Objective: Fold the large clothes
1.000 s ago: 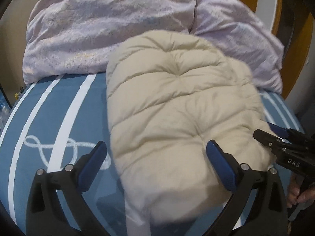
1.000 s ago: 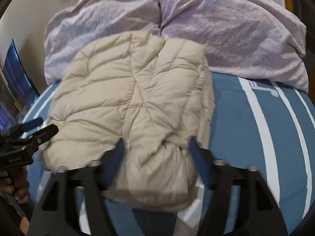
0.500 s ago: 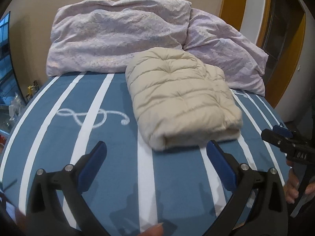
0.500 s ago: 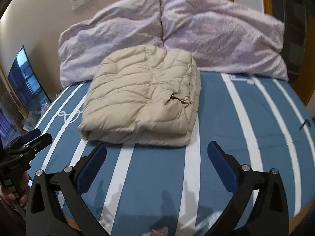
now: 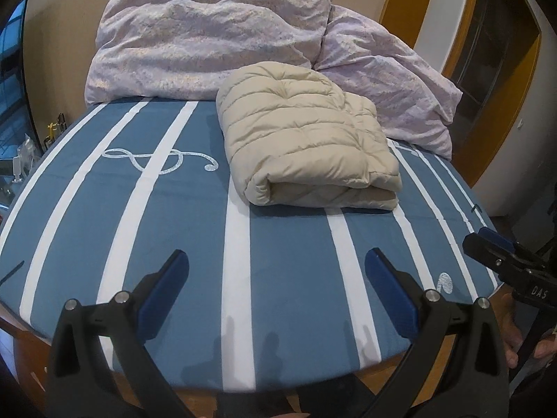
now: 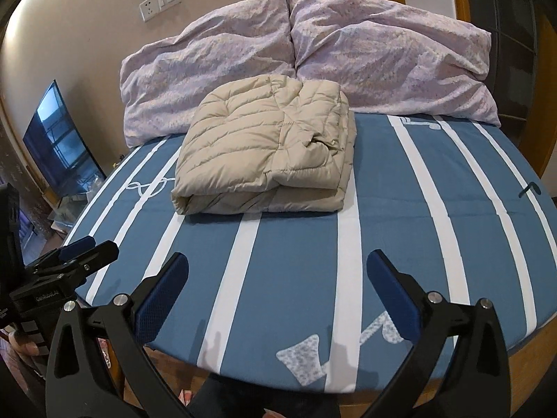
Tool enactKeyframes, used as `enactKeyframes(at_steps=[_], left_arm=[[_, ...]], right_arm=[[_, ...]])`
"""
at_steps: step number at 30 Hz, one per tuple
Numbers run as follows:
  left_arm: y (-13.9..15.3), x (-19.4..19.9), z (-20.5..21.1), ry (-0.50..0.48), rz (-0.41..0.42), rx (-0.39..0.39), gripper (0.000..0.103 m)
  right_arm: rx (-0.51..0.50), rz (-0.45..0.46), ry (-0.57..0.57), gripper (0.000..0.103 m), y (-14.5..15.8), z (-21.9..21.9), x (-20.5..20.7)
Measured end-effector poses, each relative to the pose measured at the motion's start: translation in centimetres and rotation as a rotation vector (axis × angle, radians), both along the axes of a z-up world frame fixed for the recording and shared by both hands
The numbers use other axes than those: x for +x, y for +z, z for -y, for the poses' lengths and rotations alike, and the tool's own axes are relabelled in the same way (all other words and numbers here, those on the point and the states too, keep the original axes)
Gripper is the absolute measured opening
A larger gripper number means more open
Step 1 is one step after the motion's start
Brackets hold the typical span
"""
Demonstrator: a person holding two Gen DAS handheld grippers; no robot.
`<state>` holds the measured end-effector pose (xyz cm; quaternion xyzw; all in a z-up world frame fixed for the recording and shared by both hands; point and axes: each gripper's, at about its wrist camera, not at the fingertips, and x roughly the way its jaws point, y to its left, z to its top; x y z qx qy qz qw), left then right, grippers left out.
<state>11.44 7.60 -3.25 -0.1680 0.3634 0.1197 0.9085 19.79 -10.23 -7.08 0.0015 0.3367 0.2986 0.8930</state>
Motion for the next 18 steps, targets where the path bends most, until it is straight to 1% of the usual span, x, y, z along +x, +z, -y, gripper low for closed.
enactKeyframes(at_steps=[7,11,18], left_arm=[[0.0,-0.8,0.0,0.004,-0.013,-0.033,0.101],[0.2,-0.9,0.5,-0.024,-0.016,-0.066,0.101],[0.9,-1.1,1.3,-0.04,-0.005,-0.071,0.101]], right_arm=[[0.022,0.003,0.027,0.102,0.6,0.5,-1.1],[0.046,-0.01,0.057,0.102,0.9,0.6,-1.6],[0.06,-0.006,0.073,0.102,1.3,0.8,-2.4]])
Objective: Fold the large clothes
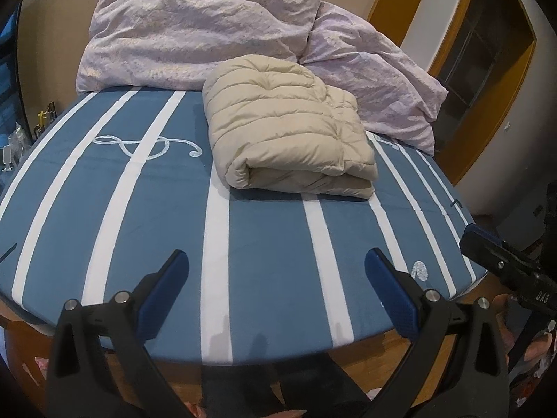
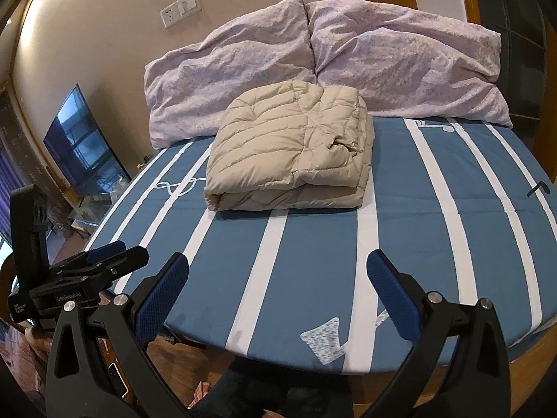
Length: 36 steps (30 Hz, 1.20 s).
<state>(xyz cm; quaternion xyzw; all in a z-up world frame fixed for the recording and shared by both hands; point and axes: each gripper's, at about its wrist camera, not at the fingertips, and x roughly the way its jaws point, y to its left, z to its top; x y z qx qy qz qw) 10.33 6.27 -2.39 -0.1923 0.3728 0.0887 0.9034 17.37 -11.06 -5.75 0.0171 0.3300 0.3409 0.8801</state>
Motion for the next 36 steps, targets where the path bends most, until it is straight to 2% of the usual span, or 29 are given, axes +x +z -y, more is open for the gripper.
enactKeyframes(at_steps=[36], left_arm=[[0.8,0.6,1.5,-0.021,0.008,-0.013,0.101]], right_arm=[[0.01,-0.008,0.01,0.102,0.2,0.2,-0.3]])
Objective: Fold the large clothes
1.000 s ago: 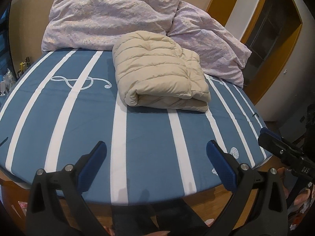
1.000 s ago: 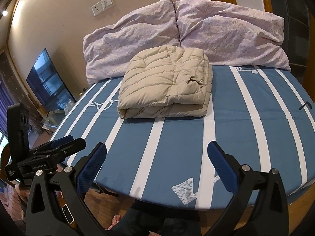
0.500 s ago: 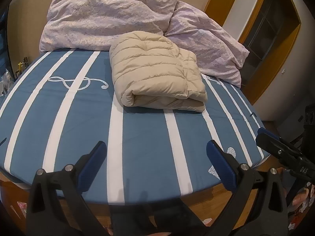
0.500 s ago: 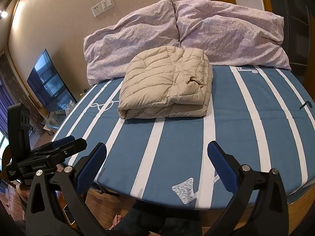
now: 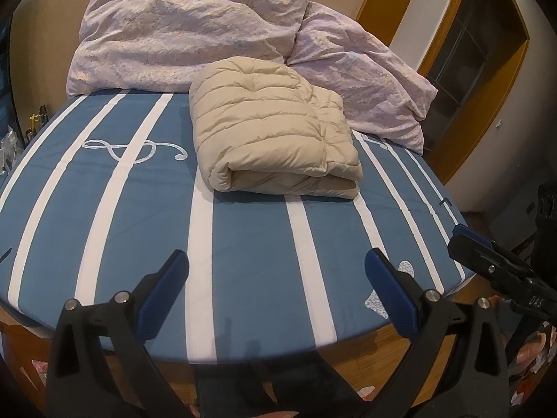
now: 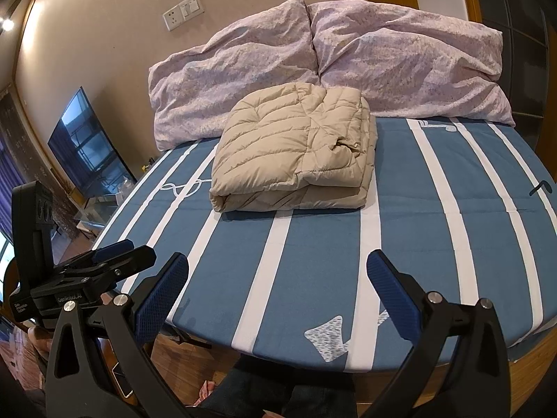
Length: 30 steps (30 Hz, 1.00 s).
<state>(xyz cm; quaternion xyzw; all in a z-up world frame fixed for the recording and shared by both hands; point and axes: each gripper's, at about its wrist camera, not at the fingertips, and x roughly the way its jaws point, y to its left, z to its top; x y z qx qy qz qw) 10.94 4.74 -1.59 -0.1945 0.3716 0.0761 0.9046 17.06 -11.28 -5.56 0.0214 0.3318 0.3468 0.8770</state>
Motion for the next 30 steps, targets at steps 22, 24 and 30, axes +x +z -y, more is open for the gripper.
enactKeyframes(at_steps=[22,24,30], left_arm=[[0.08,0.2,0.21,-0.001,-0.004,-0.002,0.101],[0.03,0.26,0.22,-0.005,-0.004,-0.003,0.101],[-0.02,0.32,0.25,-0.004,0.0,-0.003,0.101]], right_arm=[[0.0,-0.013,0.015,0.102,0.02,-0.17,0.36],[0.0,-0.013,0.015,0.102,-0.02,-0.17,0.38],[0.0,-0.015,0.015,0.102,-0.03,-0.18,0.4]])
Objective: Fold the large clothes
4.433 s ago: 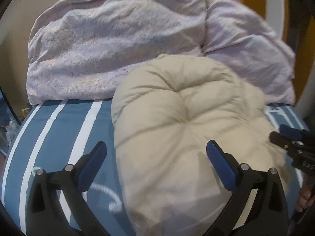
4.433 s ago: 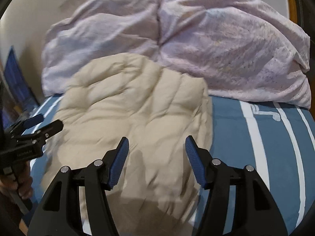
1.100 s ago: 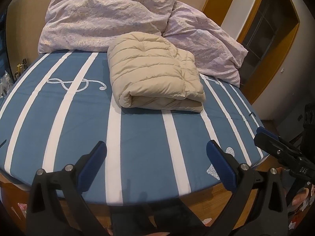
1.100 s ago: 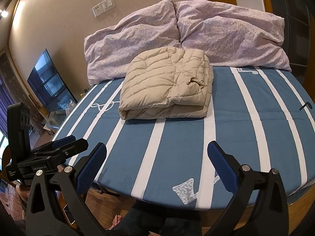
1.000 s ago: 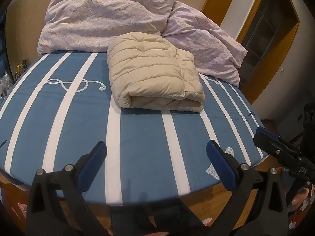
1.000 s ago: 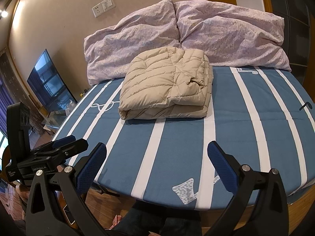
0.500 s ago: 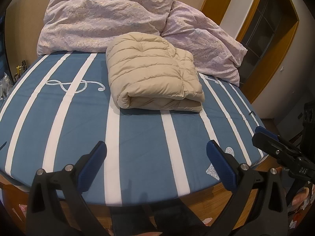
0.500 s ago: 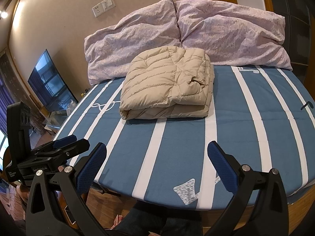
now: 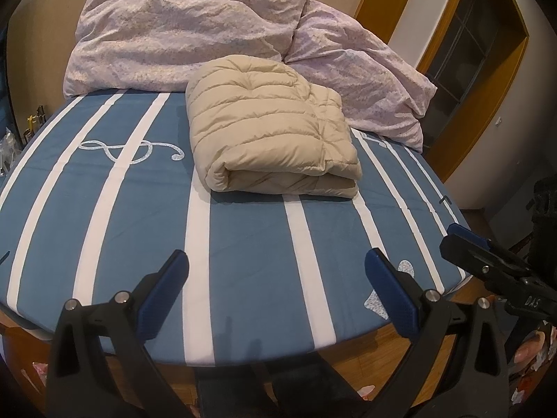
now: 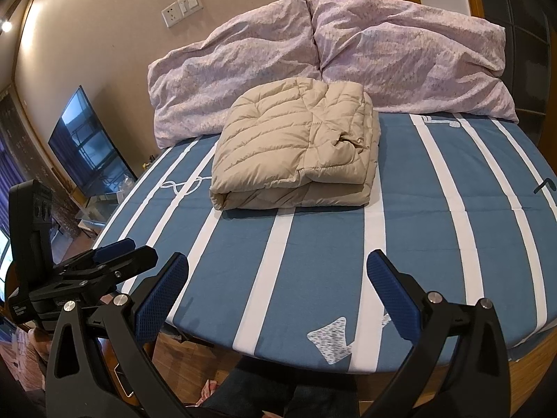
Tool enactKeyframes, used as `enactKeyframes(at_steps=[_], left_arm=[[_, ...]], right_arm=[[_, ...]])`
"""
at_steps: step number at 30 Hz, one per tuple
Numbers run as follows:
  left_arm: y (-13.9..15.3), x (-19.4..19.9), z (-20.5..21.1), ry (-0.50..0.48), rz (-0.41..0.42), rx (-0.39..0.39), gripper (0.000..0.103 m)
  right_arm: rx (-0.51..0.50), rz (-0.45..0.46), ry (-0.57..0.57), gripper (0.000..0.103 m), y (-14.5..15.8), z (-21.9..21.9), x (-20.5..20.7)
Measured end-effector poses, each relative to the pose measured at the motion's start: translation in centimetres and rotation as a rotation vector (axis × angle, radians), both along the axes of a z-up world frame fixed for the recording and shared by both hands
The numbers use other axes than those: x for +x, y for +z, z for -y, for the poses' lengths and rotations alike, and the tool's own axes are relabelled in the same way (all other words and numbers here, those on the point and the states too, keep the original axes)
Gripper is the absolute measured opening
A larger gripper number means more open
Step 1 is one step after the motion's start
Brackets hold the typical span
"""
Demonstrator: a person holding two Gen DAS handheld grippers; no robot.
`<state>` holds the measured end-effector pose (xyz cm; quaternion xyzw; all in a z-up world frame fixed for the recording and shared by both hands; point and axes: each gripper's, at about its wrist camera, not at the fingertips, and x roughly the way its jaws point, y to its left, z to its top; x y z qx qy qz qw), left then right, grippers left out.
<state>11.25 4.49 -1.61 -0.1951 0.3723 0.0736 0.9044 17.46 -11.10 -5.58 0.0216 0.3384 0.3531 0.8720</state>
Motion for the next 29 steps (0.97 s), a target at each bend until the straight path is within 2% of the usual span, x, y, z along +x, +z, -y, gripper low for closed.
enactKeyframes(at_steps=[29], left_arm=[[-0.32,0.23,-0.32,-0.002,-0.006,-0.001,0.101]], right_arm=[[0.001,-0.005,0.004,0.102,-0.3,0.17,0.37]])
